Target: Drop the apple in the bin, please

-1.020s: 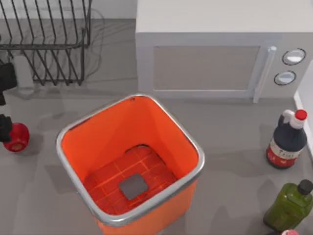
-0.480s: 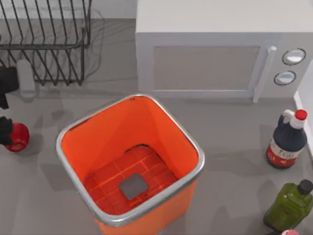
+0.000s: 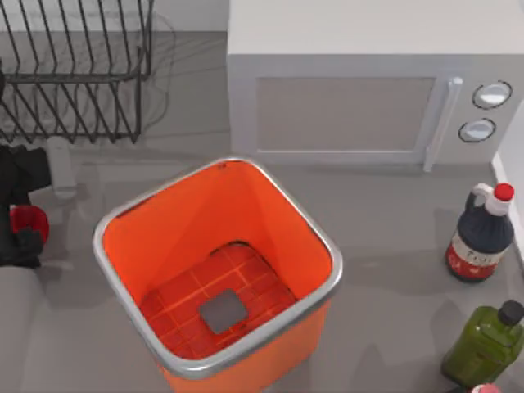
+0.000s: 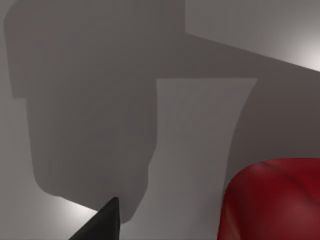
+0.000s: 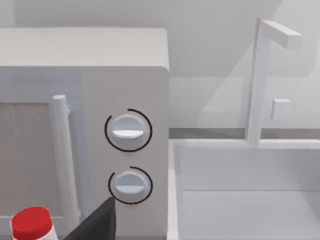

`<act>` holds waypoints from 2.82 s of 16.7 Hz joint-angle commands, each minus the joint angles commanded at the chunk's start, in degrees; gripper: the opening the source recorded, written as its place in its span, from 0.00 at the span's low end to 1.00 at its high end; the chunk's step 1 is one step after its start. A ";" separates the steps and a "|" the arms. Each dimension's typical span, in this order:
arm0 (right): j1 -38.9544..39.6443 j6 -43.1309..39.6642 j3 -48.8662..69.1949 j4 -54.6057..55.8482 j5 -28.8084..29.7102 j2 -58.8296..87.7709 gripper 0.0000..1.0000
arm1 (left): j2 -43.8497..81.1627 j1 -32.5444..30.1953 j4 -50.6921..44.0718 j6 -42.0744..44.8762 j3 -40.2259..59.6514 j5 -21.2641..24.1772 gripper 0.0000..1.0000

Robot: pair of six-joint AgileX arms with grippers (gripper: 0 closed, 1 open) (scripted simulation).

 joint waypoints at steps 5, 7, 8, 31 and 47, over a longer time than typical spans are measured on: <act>0.00 0.00 0.00 0.00 0.00 0.00 1.00 | 0.00 0.00 0.00 0.00 0.00 0.00 0.85; 0.00 0.00 0.00 0.00 0.00 0.00 1.00 | 0.00 0.00 0.00 0.00 0.00 0.00 0.70; 0.00 0.00 0.00 0.00 0.00 0.00 1.00 | 0.00 0.00 0.00 0.00 0.00 0.00 0.62; 0.00 0.00 0.00 0.00 0.00 0.00 1.00 | -2.36 0.11 -9.74 0.59 8.70 -0.30 0.00; 0.00 0.00 0.00 0.00 0.00 0.00 1.00 | -8.43 -3.70 -32.02 -2.51 24.62 -1.28 0.00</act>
